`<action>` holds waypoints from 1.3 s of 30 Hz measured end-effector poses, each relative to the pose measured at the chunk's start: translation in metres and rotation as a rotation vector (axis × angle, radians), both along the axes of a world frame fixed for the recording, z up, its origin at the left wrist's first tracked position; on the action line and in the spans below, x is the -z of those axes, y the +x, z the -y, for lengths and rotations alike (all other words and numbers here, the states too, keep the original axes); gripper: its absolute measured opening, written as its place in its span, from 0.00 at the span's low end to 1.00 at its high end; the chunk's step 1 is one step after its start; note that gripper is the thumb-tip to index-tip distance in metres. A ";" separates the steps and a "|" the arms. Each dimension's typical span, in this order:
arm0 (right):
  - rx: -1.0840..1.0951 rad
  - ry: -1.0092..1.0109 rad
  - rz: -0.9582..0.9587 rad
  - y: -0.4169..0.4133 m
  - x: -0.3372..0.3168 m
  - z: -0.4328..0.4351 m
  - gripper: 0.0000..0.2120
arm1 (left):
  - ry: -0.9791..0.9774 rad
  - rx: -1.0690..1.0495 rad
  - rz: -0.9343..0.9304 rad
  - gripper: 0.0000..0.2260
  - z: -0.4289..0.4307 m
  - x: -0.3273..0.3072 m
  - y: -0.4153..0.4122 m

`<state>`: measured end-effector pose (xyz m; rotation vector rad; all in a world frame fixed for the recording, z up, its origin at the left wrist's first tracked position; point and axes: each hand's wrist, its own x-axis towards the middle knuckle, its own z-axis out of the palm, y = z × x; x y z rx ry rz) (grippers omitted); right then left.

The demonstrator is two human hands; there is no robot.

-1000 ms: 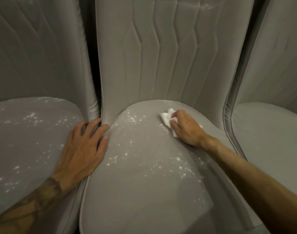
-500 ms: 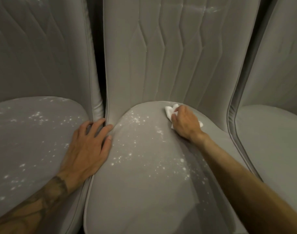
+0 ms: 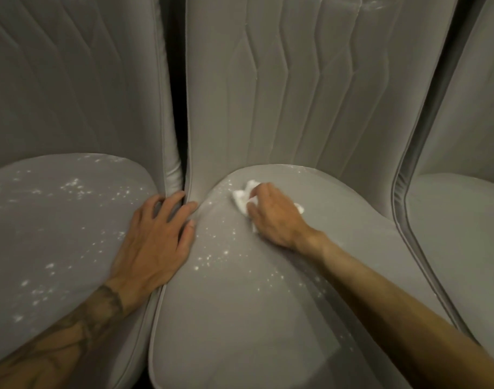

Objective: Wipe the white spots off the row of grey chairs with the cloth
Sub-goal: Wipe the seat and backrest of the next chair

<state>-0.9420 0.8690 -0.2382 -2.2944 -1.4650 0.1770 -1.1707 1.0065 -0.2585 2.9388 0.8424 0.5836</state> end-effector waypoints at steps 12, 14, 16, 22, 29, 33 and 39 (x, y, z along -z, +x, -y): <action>-0.113 0.010 0.032 -0.015 0.003 -0.002 0.12 | -0.023 -0.004 -0.027 0.21 0.004 -0.007 -0.001; -0.099 -0.011 0.046 0.004 -0.001 -0.002 0.12 | -0.023 -0.004 -0.032 0.21 0.004 -0.008 -0.001; 0.080 -0.045 0.028 0.030 -0.007 -0.015 0.13 | -0.025 -0.006 -0.041 0.21 0.004 -0.007 -0.002; -0.026 0.014 0.030 -0.001 0.004 -0.030 0.13 | -0.033 -0.012 -0.038 0.21 0.003 -0.006 -0.001; 0.130 -0.055 0.036 0.024 -0.007 -0.059 0.15 | -0.036 -0.022 -0.041 0.20 0.004 -0.007 -0.001; -0.146 0.001 0.037 -0.016 0.003 -0.055 0.13 | -0.031 -0.018 -0.052 0.20 0.004 -0.006 0.000; 0.010 -0.076 0.058 0.010 -0.008 -0.075 0.15 | -0.018 -0.022 -0.058 0.19 0.005 -0.008 -0.001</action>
